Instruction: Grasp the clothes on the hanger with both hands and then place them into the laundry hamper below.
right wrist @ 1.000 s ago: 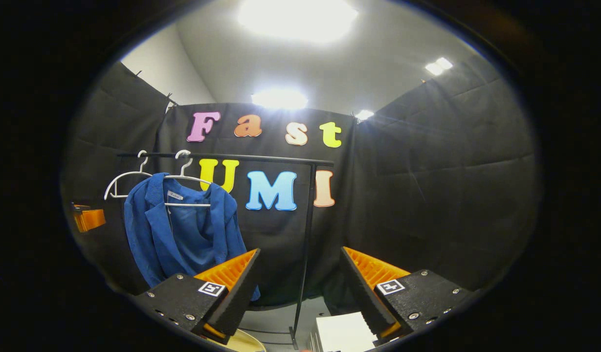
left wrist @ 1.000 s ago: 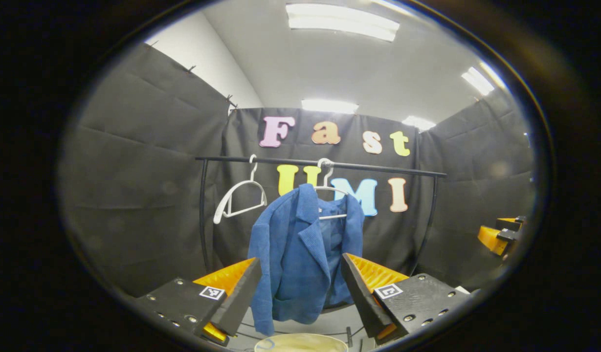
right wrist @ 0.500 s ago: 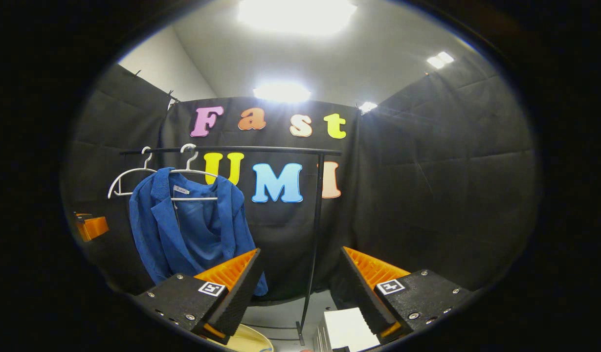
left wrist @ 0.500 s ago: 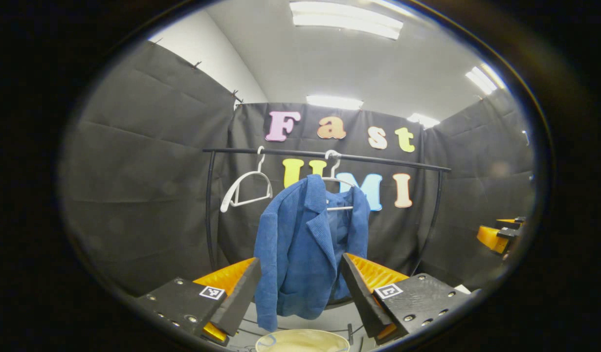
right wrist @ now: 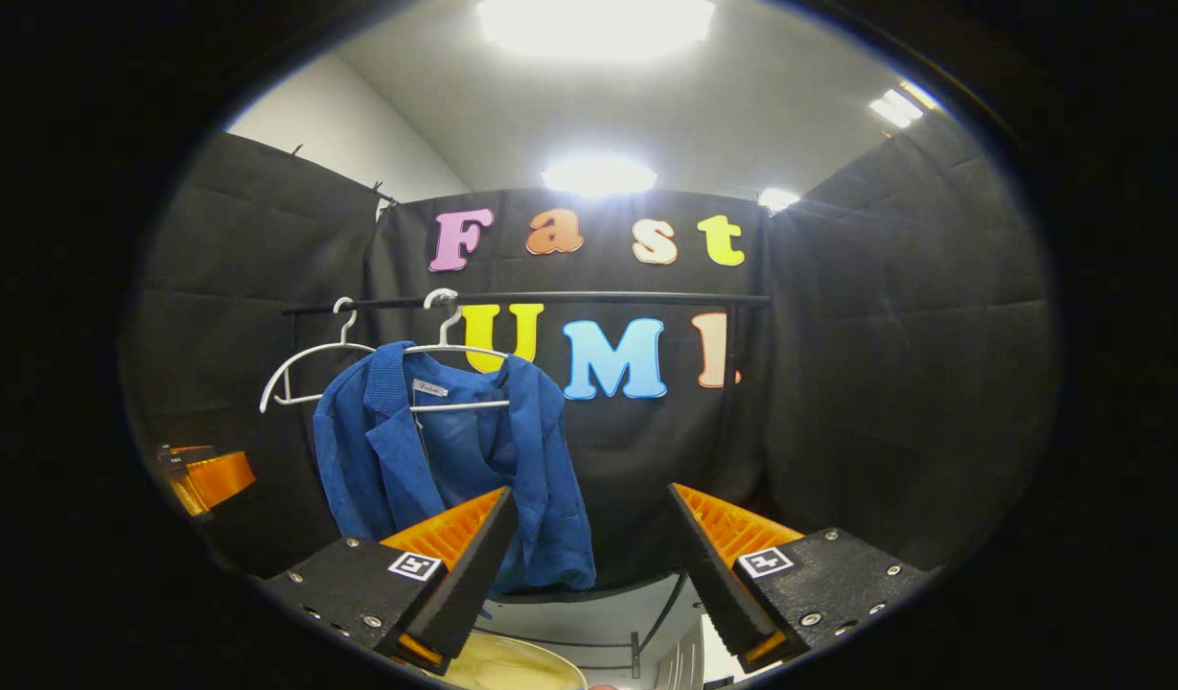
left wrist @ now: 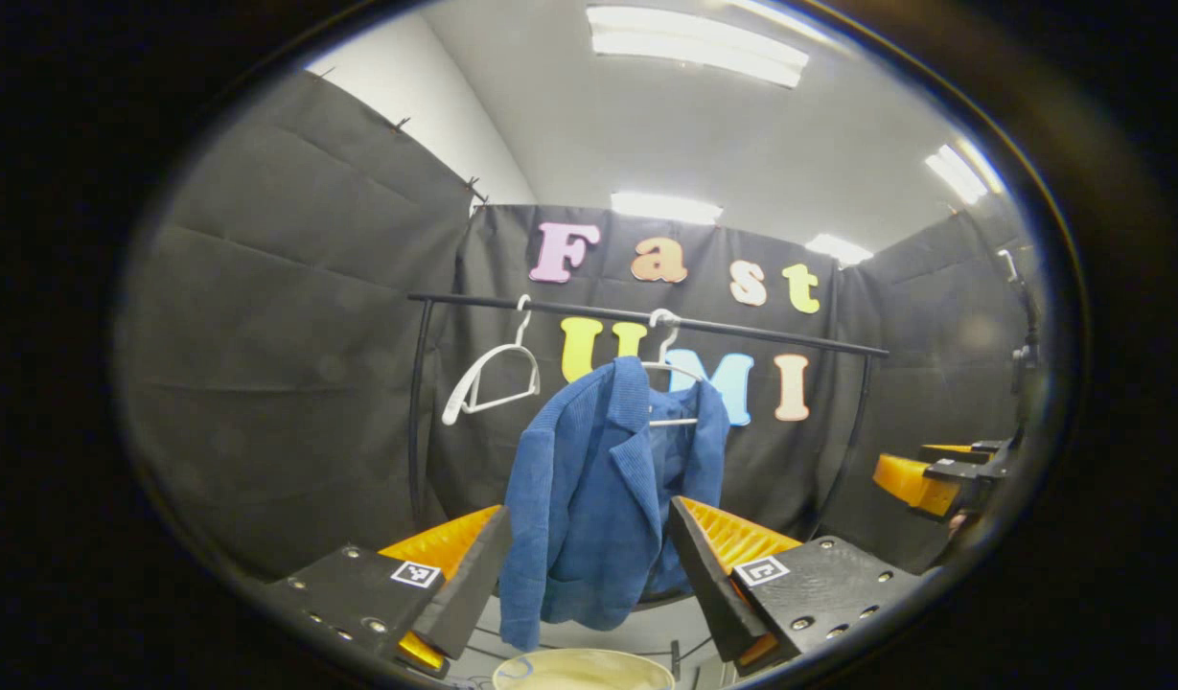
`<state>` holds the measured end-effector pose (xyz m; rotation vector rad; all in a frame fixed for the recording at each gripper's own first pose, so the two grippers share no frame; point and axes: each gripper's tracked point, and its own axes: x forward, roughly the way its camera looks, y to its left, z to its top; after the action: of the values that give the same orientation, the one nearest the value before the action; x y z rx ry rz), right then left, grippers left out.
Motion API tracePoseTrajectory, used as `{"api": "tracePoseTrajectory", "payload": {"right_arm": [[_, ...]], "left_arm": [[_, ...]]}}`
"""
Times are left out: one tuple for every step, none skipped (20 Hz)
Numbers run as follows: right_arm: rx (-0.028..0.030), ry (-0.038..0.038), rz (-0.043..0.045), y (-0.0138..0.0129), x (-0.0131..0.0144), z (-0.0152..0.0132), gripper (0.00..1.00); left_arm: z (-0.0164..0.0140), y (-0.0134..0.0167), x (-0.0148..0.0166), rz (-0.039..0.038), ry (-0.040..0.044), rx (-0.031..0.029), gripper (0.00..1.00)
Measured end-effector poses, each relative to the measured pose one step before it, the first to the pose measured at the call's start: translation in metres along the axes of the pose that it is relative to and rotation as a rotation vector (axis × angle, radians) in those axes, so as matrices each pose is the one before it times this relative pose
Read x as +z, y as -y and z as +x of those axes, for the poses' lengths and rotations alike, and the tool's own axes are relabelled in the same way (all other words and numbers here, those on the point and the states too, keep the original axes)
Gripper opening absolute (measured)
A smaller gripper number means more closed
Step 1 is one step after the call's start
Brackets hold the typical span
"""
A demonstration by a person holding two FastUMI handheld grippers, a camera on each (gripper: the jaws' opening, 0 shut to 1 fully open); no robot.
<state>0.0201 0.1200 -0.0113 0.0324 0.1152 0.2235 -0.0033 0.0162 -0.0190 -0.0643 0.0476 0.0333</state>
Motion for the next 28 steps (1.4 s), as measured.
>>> {"api": "tracePoseTrajectory", "payload": {"right_arm": [[0.00921,-0.00023,0.00191,-0.00265,0.00085,0.00671,0.96],[0.00753,-0.00192,0.0037,-0.00097,0.0013,0.00898,0.95],[0.01,-0.00529,0.00648,-0.00221,-0.00076,0.00938,0.95],[0.01449,-0.00865,0.00955,-0.00159,-0.0012,0.00987,0.96],[0.02114,-0.00447,0.01135,-0.00218,-0.00141,0.01024,0.96],[0.01735,-0.00318,0.01121,-0.00057,-0.00045,0.01153,0.96],[0.01032,0.00072,0.00839,0.00196,-0.00099,0.01092,0.96],[0.00643,0.00289,0.005,0.00286,0.00094,0.01194,0.95],[0.00822,-0.00325,-0.00027,0.00216,-0.00145,0.01271,0.96],[0.01056,0.00042,-0.00452,0.0009,-0.00042,0.01365,0.96],[0.00884,0.00255,-0.00335,0.00216,-0.00005,0.01369,0.95],[0.0121,-0.00036,0.00169,0.00112,0.00023,0.01381,0.96],[0.01335,-0.00787,0.00852,0.00009,-0.00231,0.01339,0.96],[0.01626,-0.01243,0.01264,0.0002,-0.00281,0.01285,0.96],[0.01776,-0.01493,0.01335,-0.0004,-0.00292,0.01267,0.96],[0.01732,-0.01509,0.01038,0.00053,-0.00263,0.01223,0.96],[0.01636,-0.01359,0.00553,0.00156,-0.00271,0.01179,0.96],[0.0122,-0.01151,-0.00269,0.0013,-0.00231,0.01081,0.96],[0.00778,-0.00641,-0.01039,0.0025,-0.00199,0.00957,0.96],[0.00927,-0.00872,-0.00944,0.00221,-0.00158,0.01015,0.96],[0.01674,-0.01159,-0.0009,-0.00135,-0.00332,0.00837,0.96],[0.0188,-0.00996,0.00566,-0.00169,-0.00191,0.00816,0.96],[0.01632,-0.00587,0.00658,-0.00098,-0.00107,0.00738,0.96],[0.00625,0.00649,-0.00013,0.00103,0.00173,0.00664,0.96],[0.00519,0.01492,-0.00437,0.00196,0.00277,0.00626,0.96],[0.01611,0.00785,-0.00456,-0.00142,0.0024,0.00645,0.96],[0.02157,-0.00184,-0.00094,-0.00419,-0.00119,0.00596,0.96],[0.01987,-0.00628,0.00435,-0.00223,-0.00046,0.0065,0.96]], "left_arm": [[0.00596,-0.00154,-0.00052,-0.00327,-0.00717,0.00567,0.95],[0.00556,-0.00123,-0.00014,-0.00442,-0.00883,0.00749,0.94],[0.00287,0.00046,-0.00064,-0.01146,-0.01031,0.00254,0.94],[0.00539,0.00115,0.00037,-0.01871,-0.01124,-0.00168,0.94],[0.00328,-0.00033,-0.00003,-0.01088,-0.00343,0.00127,0.94],[0.00613,0.00025,0.00274,-0.00033,0.00416,0.00814,0.94],[0.00723,0.00075,0.00264,0.01089,0.00631,0.01431,0.94],[0.0085,0.00172,0.00315,0.01424,0.00581,0.01472,0.94],[0.0092,0.00367,0.00011,0.00948,-0.00375,0.01487,0.94],[0.00974,0.00556,0.00034,-0.0011,-0.00299,0.00644,0.94],[0.01041,0.00737,-0.0007,-0.01004,-0.0024,0.00027,0.94],[0.01189,0.00663,-0.00258,-0.01714,-0.01383,-0.0006,0.94],[0.01221,0.00412,-0.00414,-0.01743,-0.0158,0.00502,0.94],[0.01025,0.00284,-0.00071,-0.01361,-0.00752,0.01412,0.94],[0.00972,0.00123,0.00011,-0.00855,0.00143,0.01306,0.94],[0.00856,0.00147,0.00089,-0.00041,0.00159,0.01265,0.94],[0.00613,0.00074,0.00013,0.00604,0.00151,0.01342,0.94],[0.00635,0.0002,0.00017,0.0078,-0.00114,0.01423,0.94],[0.00468,0.00086,-0.00062,0.00549,-0.00079,0.01195,0.94],[0.00593,0.00112,-0.00052,0.00216,-0.00204,0.01138,0.94],[0.00553,0.00148,-0.00289,-0.00029,-0.00526,0.00995,0.94],[0.00559,0.00277,-0.00142,-0.00204,-0.00601,0.00693,0.94],[0.00665,0.00313,-0.00329,-0.00367,-0.00687,0.00579,0.94],[0.00587,0.00441,-0.00183,-0.00508,-0.00869,0.00586,0.94],[0.00624,0.00479,-0.00307,-0.00729,-0.00878,0.00652,0.94],[0.00544,0.00516,-0.00257,-0.01253,-0.00798,0.0048,0.94],[0.00697,0.00614,-0.00303,-0.00783,-0.00493,0.00254,0.94],[0.00649,0.00448,-0.00074,0.00483,-0.0038,0.00629,0.94]]}}
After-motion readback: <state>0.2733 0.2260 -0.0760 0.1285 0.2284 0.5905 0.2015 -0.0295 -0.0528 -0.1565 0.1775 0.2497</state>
